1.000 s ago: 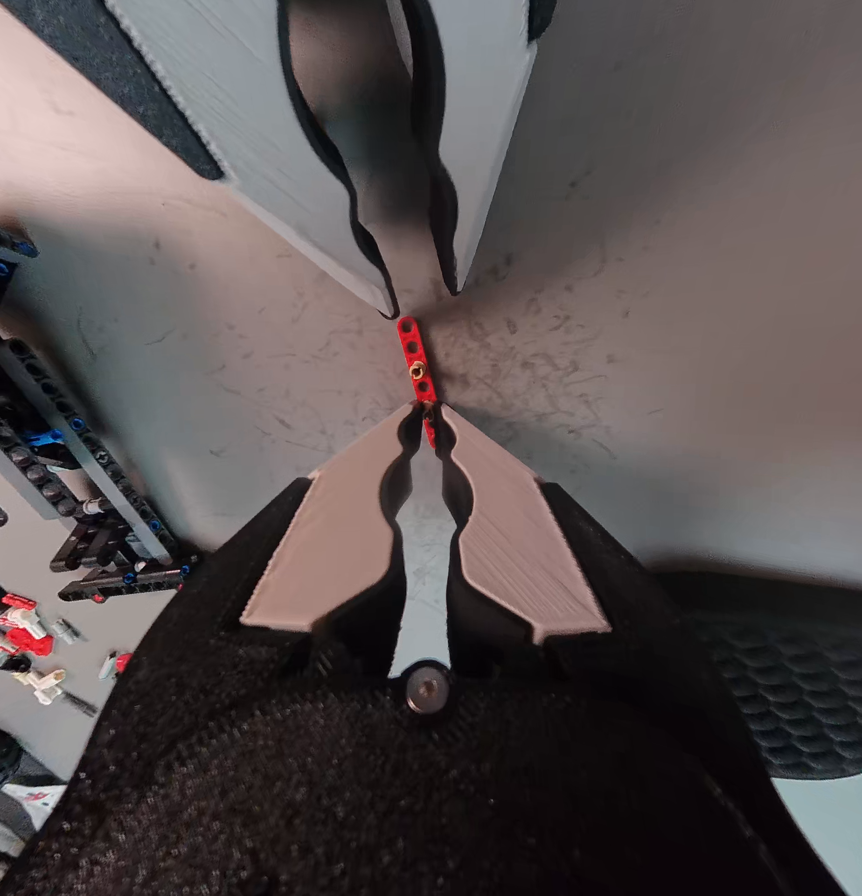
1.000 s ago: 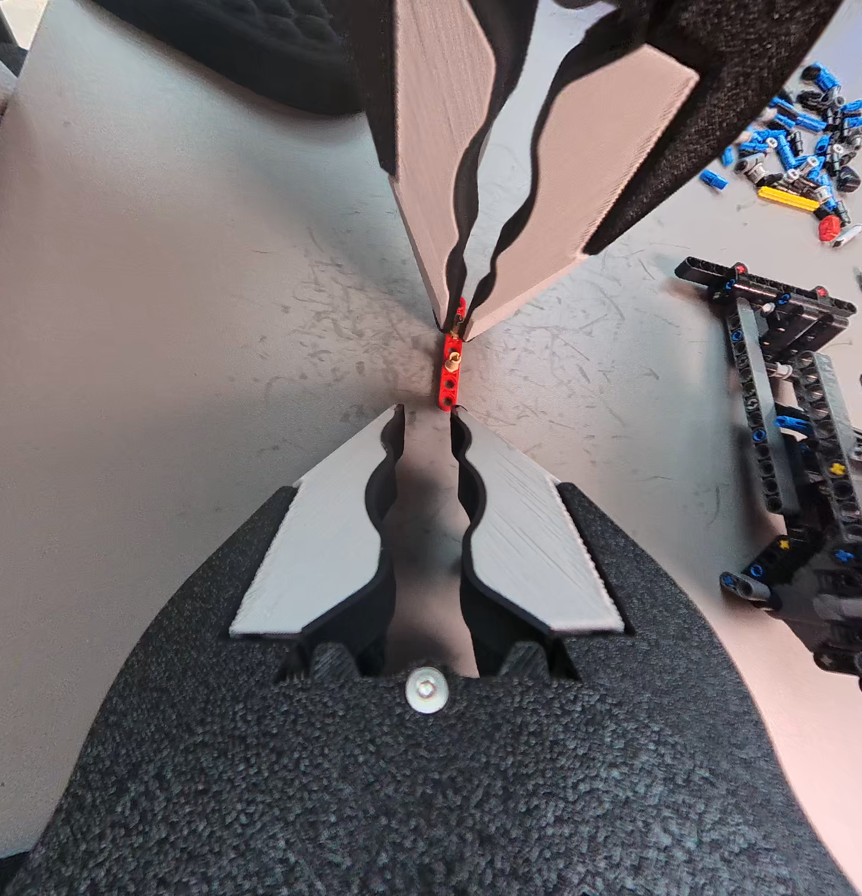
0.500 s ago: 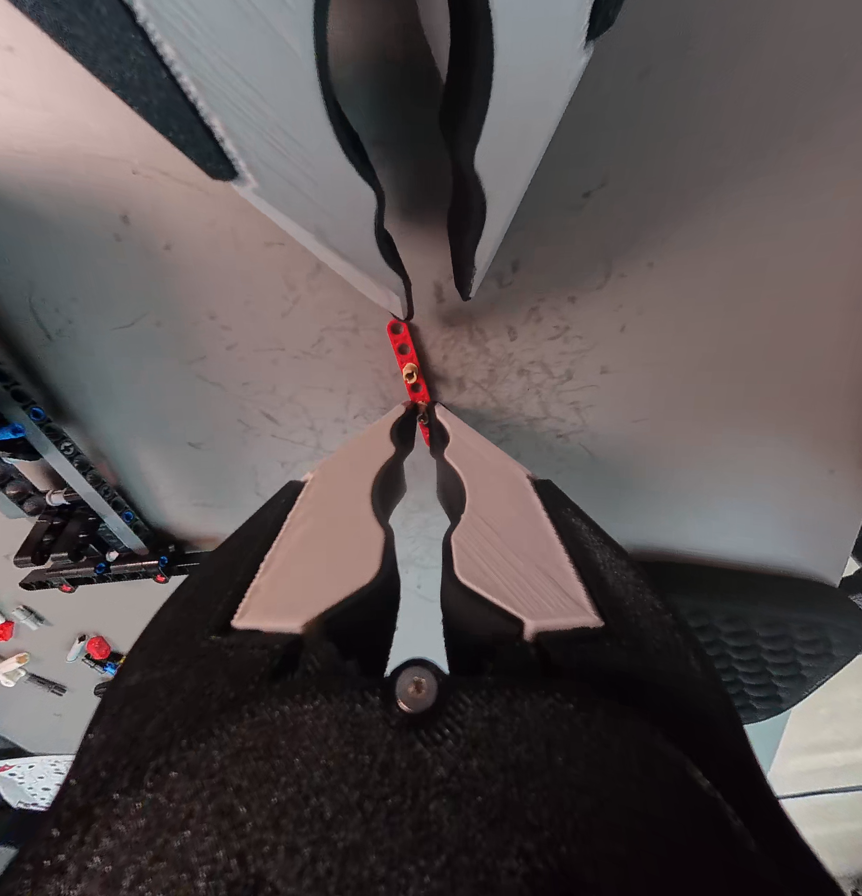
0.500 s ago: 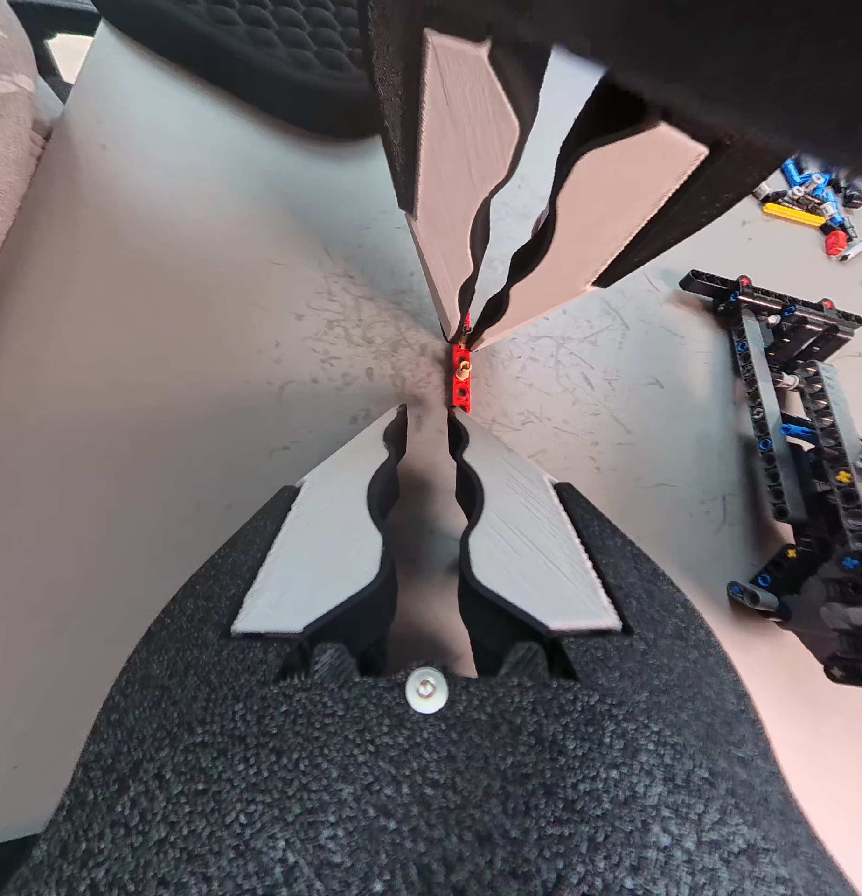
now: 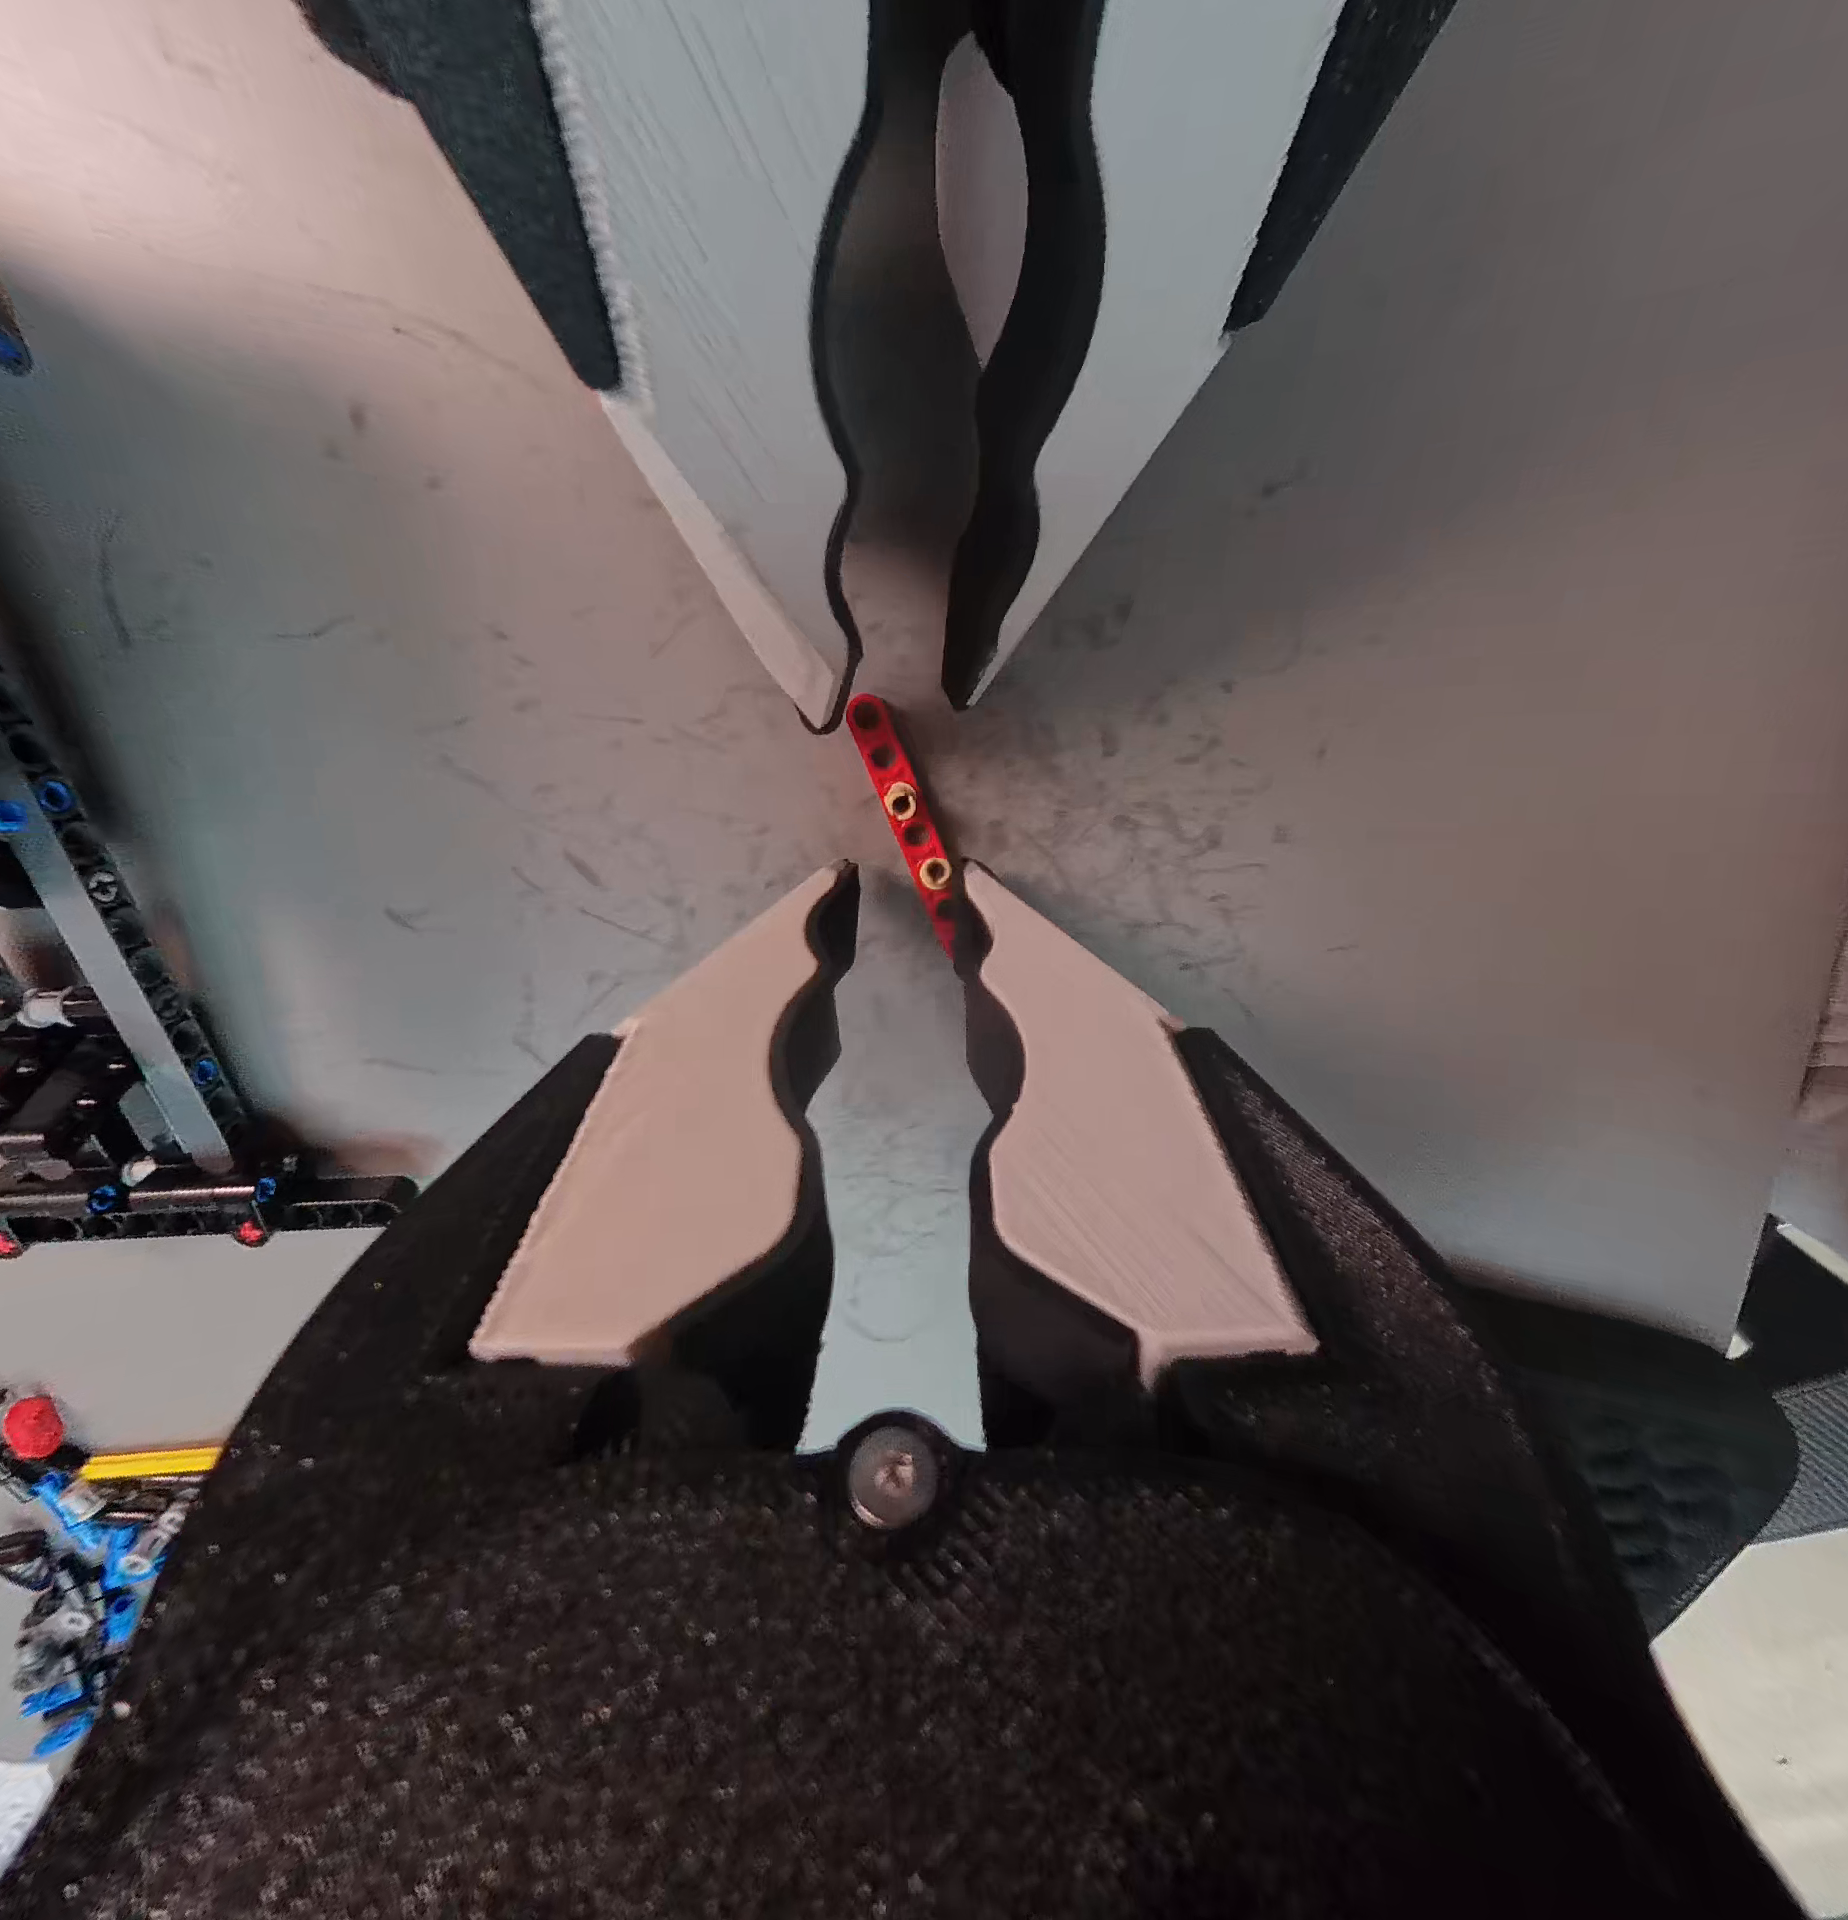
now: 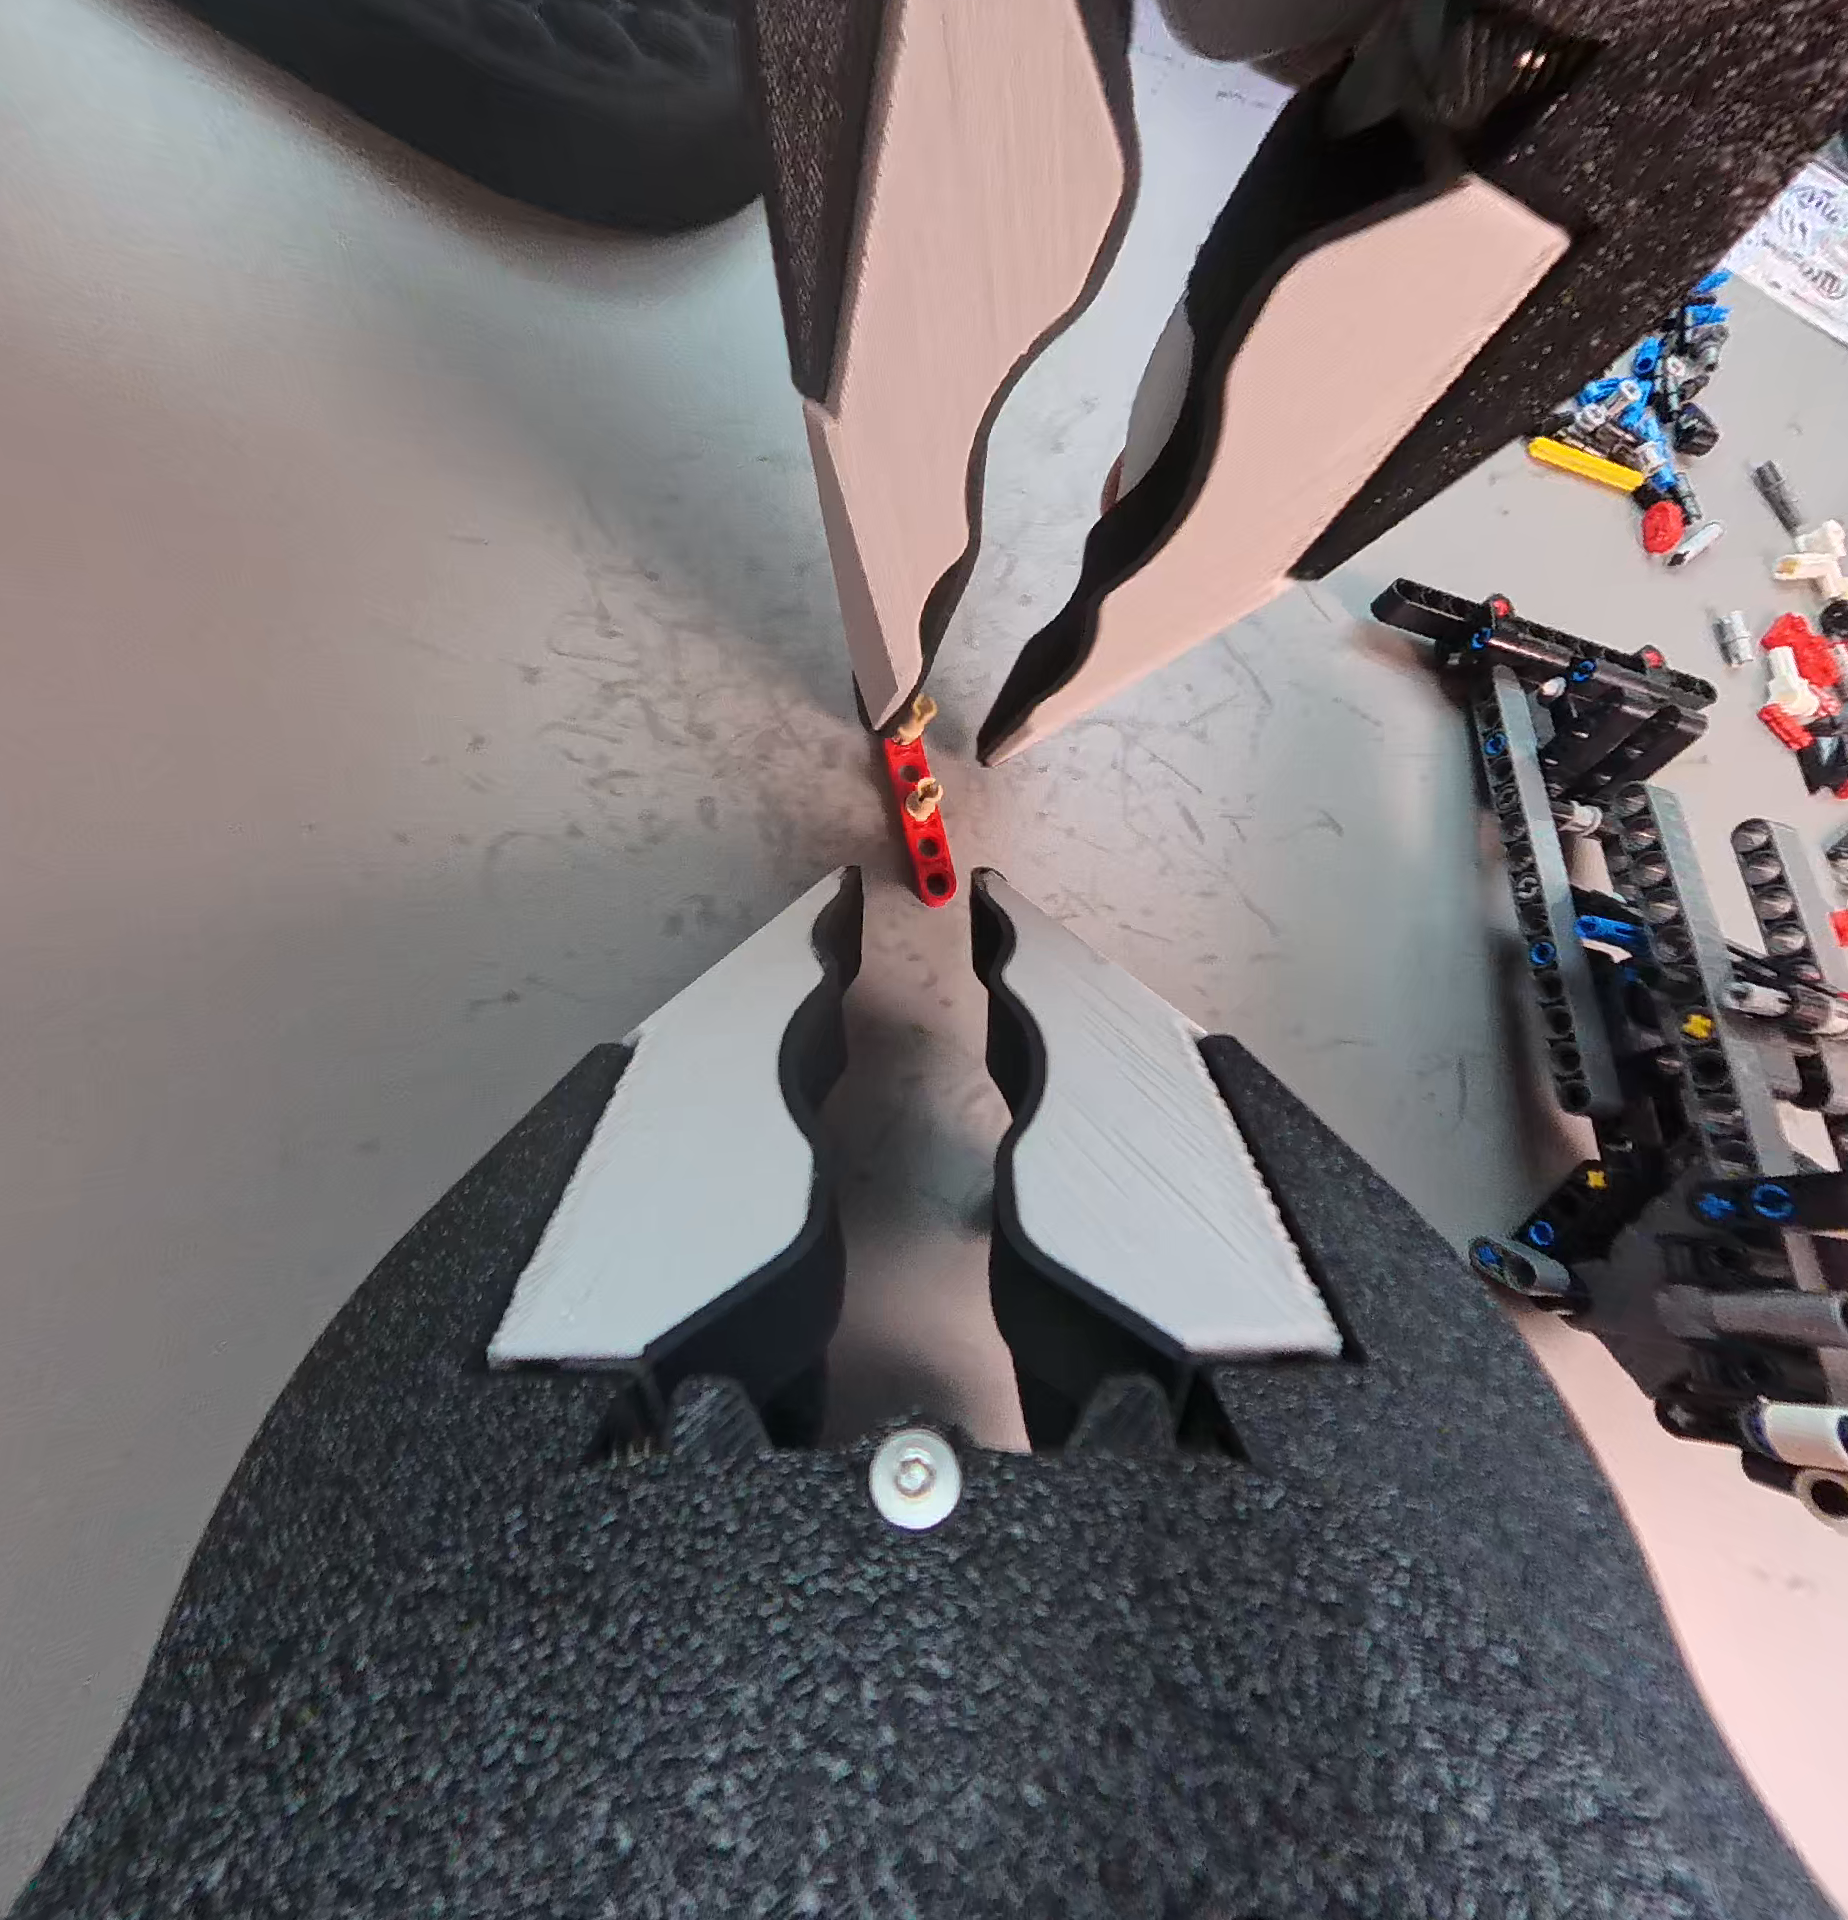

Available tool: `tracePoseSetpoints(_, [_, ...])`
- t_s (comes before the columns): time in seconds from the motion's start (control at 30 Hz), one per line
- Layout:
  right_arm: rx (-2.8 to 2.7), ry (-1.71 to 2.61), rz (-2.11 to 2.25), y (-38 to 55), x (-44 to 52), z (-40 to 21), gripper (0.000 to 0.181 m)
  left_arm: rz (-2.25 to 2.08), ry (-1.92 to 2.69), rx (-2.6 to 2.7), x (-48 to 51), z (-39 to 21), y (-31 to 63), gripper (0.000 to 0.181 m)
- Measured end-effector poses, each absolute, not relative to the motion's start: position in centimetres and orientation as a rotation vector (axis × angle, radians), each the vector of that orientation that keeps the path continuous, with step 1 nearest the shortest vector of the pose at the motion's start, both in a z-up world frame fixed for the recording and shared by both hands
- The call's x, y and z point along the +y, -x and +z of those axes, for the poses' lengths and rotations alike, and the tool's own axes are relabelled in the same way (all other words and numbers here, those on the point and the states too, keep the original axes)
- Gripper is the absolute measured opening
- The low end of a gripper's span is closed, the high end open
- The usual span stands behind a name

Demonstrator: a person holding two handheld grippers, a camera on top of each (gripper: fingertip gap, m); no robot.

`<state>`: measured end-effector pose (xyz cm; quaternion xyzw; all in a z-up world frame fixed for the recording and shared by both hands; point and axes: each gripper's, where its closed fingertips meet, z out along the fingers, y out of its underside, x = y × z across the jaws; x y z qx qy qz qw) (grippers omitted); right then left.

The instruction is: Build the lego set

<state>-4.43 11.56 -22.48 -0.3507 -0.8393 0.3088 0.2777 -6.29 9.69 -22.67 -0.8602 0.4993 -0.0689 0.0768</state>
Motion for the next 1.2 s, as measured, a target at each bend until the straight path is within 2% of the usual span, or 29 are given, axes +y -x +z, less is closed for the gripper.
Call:
tracePoseSetpoints(0.63, [-2.248,0.947,0.826,4.4,11.5,-22.5,0.019,-0.274,2.444,1.345,7.9,-21.7,5.2,0.008])
tracePoseSetpoints(1.2, [-2.237,0.955,0.827,4.4,11.6,-22.4,0.019,-0.166,2.41,1.167,9.1,-22.8,5.6,0.008])
